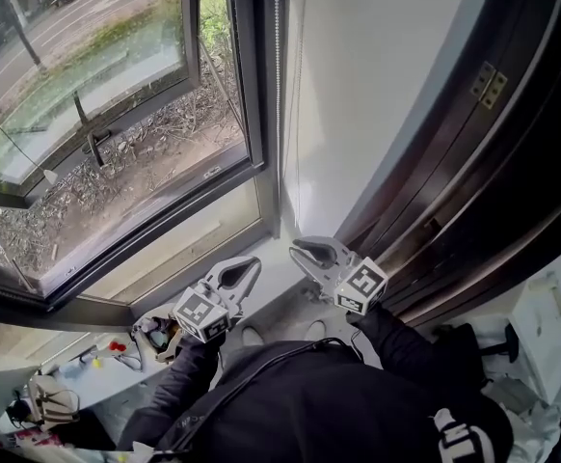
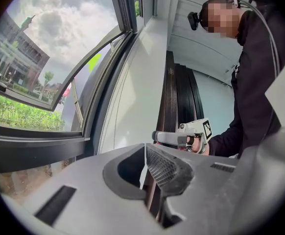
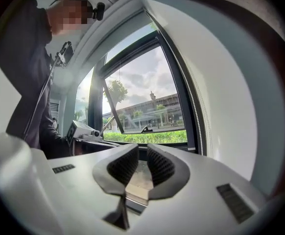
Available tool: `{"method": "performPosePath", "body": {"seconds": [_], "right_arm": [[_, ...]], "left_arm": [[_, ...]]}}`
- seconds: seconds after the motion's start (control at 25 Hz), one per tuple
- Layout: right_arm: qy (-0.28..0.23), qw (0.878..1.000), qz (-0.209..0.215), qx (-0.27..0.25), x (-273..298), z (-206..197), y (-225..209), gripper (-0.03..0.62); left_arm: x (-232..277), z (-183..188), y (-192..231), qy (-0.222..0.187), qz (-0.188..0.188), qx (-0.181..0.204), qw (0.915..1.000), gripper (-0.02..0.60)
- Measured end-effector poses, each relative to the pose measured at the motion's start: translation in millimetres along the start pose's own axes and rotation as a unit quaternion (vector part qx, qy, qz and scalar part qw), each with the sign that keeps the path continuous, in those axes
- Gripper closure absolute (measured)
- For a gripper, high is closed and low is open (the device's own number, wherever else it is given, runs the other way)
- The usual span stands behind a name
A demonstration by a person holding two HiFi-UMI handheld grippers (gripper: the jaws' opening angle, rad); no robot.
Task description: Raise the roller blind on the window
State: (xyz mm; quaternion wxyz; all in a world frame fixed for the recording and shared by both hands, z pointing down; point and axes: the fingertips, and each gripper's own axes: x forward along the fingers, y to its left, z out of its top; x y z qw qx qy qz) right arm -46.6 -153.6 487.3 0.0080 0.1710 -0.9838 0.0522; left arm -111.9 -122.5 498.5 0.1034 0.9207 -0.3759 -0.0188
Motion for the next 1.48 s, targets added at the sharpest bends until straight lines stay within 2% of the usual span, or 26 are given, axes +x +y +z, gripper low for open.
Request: {"method": "performPosePath", "body": {"seconds": [0.04, 0.16, 0.52, 0.72, 1.12, 1.48], "right_arm": [[-0.004, 1.000, 0.008, 0.000, 0.2, 4.7, 2.5, 0.552], [-0.014, 1.000, 0.027, -0.006, 1.4, 17.6, 9.0, 0.588], [-0.022, 0.998, 0.044, -0.030, 5.8, 33.7, 22.6, 0.589], [-0.020, 0.998, 0.049, -0.037, 6.1, 35.4, 27.1, 0.589], [-0.018, 0.997, 0.055, -0.043, 6.8, 36.3, 33.3, 0.589], [-0.009, 0.997, 0.058, -0.049, 7.8, 34.3, 35.6, 0.589]], "left_arm": [[-0.3, 5.1, 0.0, -0.003, 0.004, 0.001, 1.0000, 0.575], [1.6, 18.6, -2.1, -0.012, 0.006, 0.012, 0.9998, 0.575], [5.1, 39.0, -10.1, -0.034, 0.003, 0.027, 0.9990, 0.575], [5.3, 41.0, -12.7, -0.041, 0.000, 0.015, 0.9991, 0.575], [2.7, 39.8, -9.8, -0.031, 0.013, 0.028, 0.9990, 0.575], [4.1, 38.5, -16.8, -0.033, -0.002, 0.028, 0.9991, 0.575]]}}
